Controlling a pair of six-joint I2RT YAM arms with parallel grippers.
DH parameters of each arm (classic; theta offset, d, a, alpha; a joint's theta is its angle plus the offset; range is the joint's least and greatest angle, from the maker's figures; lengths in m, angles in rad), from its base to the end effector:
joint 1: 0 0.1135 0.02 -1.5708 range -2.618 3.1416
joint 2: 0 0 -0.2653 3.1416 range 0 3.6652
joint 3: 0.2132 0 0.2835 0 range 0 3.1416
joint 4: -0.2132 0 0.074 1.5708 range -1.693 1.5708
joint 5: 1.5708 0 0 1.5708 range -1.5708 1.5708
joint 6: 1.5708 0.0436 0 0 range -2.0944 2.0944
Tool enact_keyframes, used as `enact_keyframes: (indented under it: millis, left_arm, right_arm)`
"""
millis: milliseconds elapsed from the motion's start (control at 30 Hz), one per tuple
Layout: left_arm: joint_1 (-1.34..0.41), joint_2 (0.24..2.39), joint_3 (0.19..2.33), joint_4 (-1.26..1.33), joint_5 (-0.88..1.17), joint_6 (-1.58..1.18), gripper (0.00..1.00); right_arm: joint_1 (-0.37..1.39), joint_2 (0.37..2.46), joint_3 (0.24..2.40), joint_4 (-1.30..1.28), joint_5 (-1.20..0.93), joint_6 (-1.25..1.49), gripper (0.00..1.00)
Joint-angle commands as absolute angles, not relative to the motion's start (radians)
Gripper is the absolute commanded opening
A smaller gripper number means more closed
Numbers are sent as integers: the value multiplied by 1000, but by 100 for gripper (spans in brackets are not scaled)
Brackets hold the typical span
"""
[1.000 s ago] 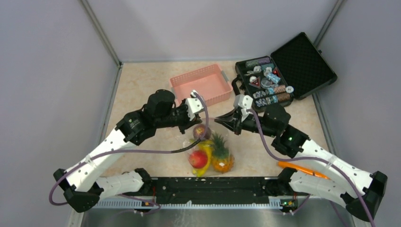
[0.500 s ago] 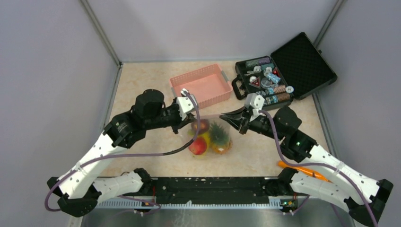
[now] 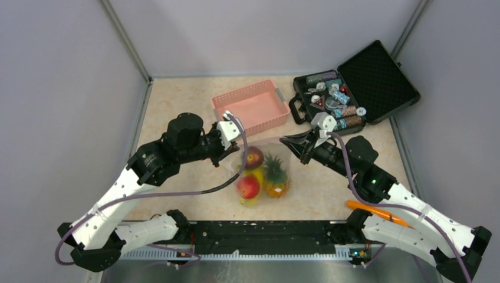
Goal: Place the food in the zip-top bag and seal the zipper
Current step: Zip the zipper food storage bag at the center of the board.
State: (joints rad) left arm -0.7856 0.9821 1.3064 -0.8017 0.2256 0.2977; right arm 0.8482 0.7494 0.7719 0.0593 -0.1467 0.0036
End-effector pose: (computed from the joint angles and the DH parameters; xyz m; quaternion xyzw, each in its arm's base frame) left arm 0.1484 -0.1623 0.4258 0.4878 0.6971 -0.2181 0.4780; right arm 0.1395 0.1679 0.3700 -0.3261 0.5943 0.3482 0.6474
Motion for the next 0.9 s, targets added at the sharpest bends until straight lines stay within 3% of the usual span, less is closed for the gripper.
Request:
enact_keyframes:
  millis: [0, 867]
  left_arm:
    - [-769, 926, 1275, -848, 129, 284, 0]
    - [-712, 814, 1204, -910, 71, 267, 0]
  right_arm:
    - [820, 730, 777, 112, -44, 39, 0]
    - [798, 722, 763, 120, 65, 81, 0]
